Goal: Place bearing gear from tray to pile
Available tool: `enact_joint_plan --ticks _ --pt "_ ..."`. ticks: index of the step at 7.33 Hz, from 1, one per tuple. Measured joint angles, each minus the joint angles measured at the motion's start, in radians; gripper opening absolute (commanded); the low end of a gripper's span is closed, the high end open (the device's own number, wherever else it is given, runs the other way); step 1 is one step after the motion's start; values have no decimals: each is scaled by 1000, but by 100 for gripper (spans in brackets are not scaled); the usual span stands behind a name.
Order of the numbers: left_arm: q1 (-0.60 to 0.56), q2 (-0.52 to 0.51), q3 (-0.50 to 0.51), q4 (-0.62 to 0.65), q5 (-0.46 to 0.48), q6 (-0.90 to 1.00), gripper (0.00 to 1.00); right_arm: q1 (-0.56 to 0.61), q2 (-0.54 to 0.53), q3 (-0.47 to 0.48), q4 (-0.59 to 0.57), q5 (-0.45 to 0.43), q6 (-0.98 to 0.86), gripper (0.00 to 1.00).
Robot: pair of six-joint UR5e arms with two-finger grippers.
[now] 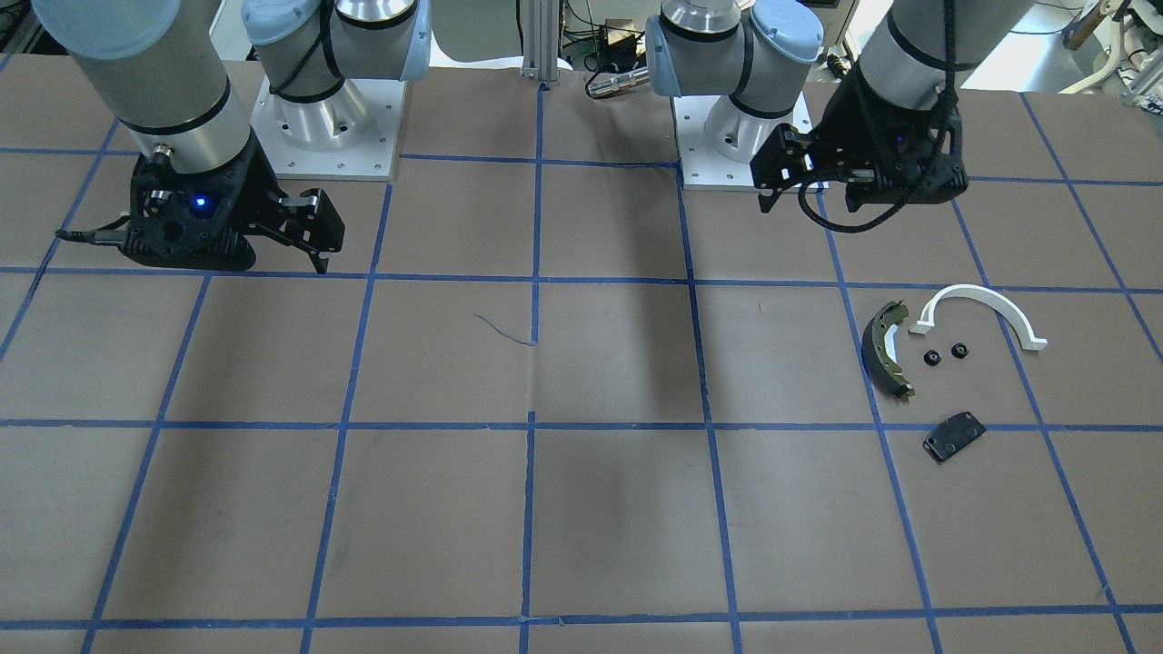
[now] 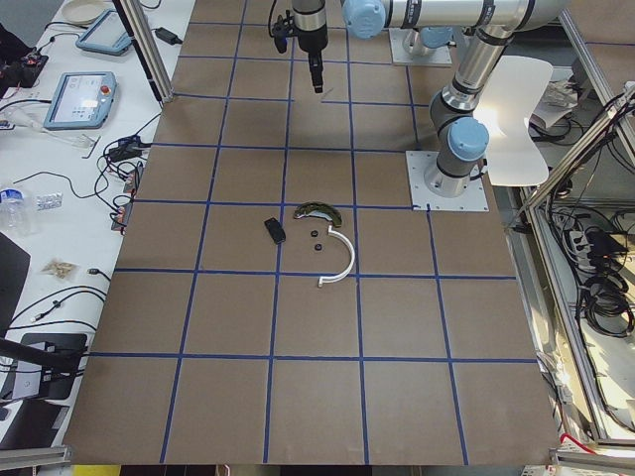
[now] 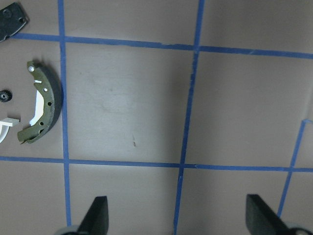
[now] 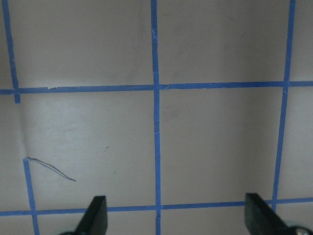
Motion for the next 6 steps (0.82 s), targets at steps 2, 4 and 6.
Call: enact_joint_plan --ticks 2,4,6 --pt "-80 1 0 88 8 -38 100 0 0 0 -3 2 0 100" --pt "-81 12 -7 128 6 15 100 -1 0 0 -5 3 -2 100" --pt "-80 15 -11 136 6 38 100 -1 0 0 -5 2 -2 100"
